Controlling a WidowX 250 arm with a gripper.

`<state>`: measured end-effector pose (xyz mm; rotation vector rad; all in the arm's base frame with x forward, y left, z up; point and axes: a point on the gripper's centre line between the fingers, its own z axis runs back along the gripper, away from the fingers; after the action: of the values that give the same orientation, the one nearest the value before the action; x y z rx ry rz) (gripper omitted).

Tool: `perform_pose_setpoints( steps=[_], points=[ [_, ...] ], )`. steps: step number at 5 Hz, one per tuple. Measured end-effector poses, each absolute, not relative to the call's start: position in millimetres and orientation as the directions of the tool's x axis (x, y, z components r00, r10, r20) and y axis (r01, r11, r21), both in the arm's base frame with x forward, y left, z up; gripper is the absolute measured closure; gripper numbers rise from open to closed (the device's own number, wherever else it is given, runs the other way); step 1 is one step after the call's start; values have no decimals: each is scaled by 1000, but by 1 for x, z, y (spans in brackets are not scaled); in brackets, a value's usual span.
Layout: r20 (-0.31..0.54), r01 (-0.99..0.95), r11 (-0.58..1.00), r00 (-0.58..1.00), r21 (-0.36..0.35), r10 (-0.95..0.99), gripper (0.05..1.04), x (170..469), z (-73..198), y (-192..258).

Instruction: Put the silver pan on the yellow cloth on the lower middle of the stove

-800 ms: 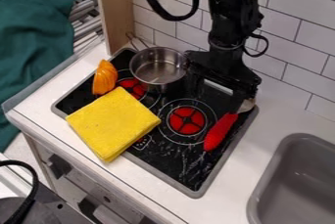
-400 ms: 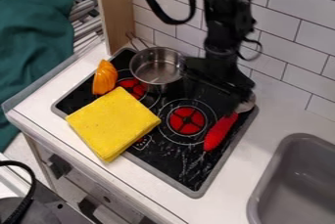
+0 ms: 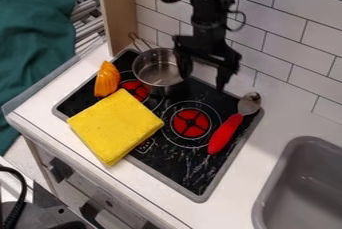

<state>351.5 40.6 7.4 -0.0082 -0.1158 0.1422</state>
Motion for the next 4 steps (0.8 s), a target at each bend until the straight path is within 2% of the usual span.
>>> perform_pose_setpoints(
  steps=[2,3,4],
  points=[
    [83,-190,982,978,1,189,79,372,-6,83],
    [43,-194,981,980,12,194,79,368,-19,90],
    [-36,-190,982,981,10,190,79,357,-42,88]
  ],
)
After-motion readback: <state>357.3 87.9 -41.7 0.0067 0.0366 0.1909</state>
